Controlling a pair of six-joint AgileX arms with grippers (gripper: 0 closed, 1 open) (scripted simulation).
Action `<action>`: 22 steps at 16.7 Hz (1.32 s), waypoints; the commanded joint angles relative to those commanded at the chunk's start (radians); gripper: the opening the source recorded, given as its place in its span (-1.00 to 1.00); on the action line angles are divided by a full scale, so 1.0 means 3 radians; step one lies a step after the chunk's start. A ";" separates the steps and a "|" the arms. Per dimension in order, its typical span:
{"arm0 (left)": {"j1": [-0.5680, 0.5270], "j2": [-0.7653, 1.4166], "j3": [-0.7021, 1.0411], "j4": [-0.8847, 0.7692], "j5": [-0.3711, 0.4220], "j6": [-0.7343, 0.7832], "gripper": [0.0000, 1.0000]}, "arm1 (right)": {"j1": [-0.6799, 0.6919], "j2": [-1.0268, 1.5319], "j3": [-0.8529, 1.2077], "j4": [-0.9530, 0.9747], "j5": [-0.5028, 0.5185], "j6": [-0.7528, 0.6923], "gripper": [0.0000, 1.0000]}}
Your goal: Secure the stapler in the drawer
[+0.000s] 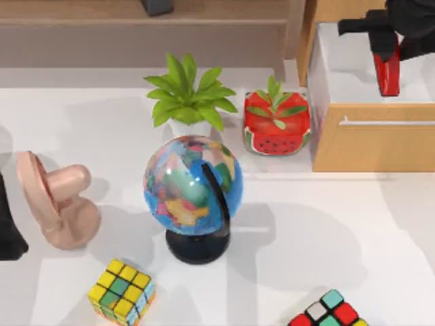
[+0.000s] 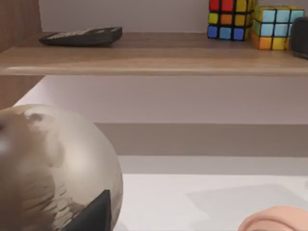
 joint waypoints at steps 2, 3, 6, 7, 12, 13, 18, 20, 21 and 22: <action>0.0000 0.0000 0.0000 0.0000 0.0000 0.0000 1.00 | -0.0109 0.0257 0.0117 -0.0125 -0.0037 -0.0044 -1.00; 0.0000 0.0000 0.0000 0.0000 0.0000 0.0000 1.00 | -0.0151 0.0374 0.0169 -0.0185 -0.0065 -0.0063 -1.00; 0.0000 0.0000 0.0000 0.0000 0.0000 0.0000 1.00 | -0.0220 0.0652 0.0302 -0.0344 -0.0178 -0.0103 -1.00; 0.0000 0.0000 0.0000 0.0000 0.0000 0.0000 1.00 | -0.0230 0.0717 0.0338 -0.0389 -0.0219 -0.0110 -1.00; 0.0000 0.0000 0.0000 0.0000 0.0000 0.0000 1.00 | -0.0248 0.0837 0.0415 -0.0506 -0.0325 -0.0120 -1.00; 0.0000 0.0000 0.0000 0.0000 0.0000 0.0000 1.00 | -0.0248 0.0837 0.0415 -0.0506 -0.0325 -0.0120 -1.00; 0.0000 0.0000 0.0000 0.0000 0.0000 0.0000 1.00 | -0.0233 0.0828 0.0388 -0.0472 -0.0326 -0.0118 -1.00; 0.0000 0.0000 0.0000 0.0000 0.0000 0.0000 1.00 | -0.0240 0.0840 0.0352 -0.0429 -0.0321 -0.0118 -1.00; 0.0000 0.0000 0.0000 0.0000 0.0000 0.0000 1.00 | -0.0243 0.0849 0.0330 -0.0410 -0.0318 -0.0119 -1.00; 0.0000 0.0000 0.0000 0.0000 0.0000 0.0000 1.00 | -0.0246 0.0847 0.0306 -0.0391 -0.0321 -0.0119 -1.00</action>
